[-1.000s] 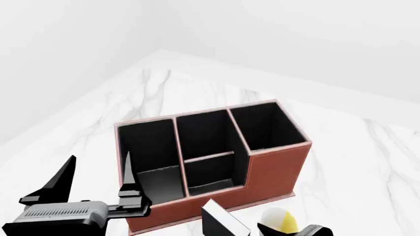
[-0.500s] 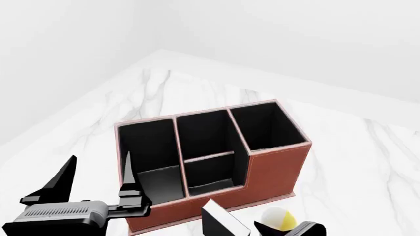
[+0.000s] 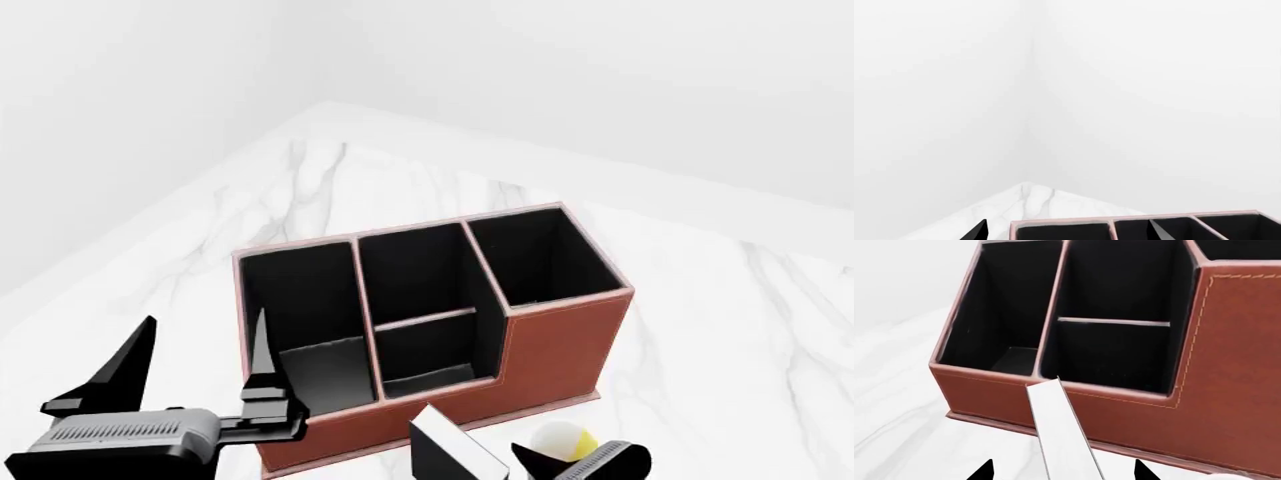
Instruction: Pick up the book and place it in the right compartment of the caddy.
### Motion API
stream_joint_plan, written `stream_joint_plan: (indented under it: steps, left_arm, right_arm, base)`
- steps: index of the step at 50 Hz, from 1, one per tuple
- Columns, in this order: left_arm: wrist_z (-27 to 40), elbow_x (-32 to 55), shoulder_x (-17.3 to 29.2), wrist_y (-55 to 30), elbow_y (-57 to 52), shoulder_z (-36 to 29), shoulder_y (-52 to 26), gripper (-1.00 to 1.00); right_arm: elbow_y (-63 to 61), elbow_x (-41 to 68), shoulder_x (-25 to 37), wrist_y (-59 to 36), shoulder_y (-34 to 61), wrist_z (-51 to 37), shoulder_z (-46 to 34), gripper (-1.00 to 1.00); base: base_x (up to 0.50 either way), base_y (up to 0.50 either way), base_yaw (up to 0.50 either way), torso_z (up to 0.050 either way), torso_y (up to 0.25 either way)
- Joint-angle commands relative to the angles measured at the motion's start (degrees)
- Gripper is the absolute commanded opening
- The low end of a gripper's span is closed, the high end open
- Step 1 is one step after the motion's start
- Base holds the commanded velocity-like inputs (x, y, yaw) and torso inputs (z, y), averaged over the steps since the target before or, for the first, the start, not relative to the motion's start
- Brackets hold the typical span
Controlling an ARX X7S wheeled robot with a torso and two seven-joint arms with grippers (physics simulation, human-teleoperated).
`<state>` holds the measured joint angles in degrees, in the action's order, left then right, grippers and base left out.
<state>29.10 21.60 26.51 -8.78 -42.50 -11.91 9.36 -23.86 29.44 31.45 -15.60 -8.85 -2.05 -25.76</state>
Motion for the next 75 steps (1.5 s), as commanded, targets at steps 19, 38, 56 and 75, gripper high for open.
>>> stream_joint_plan:
  steps: [19, 38, 56, 75]
  left_arm:
    - [0.30, 0.06, 0.33, 0.21, 0.09, -0.30, -0.14, 1.00]
    - [0.45, 0.12, 0.44, 0.34, 0.38, -0.56, -0.30, 1.00]
    - [0.63, 0.18, 0.60, 0.38, 0.49, -0.77, -0.41, 1.00]
    - [0.81, 0.29, 0.77, 0.56, 0.56, -0.95, -0.38, 1.00]
  right_arm:
    - [3.20, -0.02, -1.54, -0.71, 2.76, 0.60, -1.20, 1.00]
    - [5.87, -0.02, -2.37, -0.10, 2.89, 1.32, -1.99, 1.00]
    - [6.71, 0.07, -2.50, -0.13, 2.96, 1.35, -2.41, 1.00]
    - [6.80, 0.78, -2.40, -0.31, 3.08, 1.59, -2.61, -1.00]
  base:
    - [0.00, 0.00, 0.00, 0.000, 0.000]
    - [0.00, 0.00, 0.00, 0.000, 0.000]
    - [0.00, 0.00, 0.00, 0.000, 0.000]
    - [0.00, 0.00, 0.00, 0.000, 0.000]
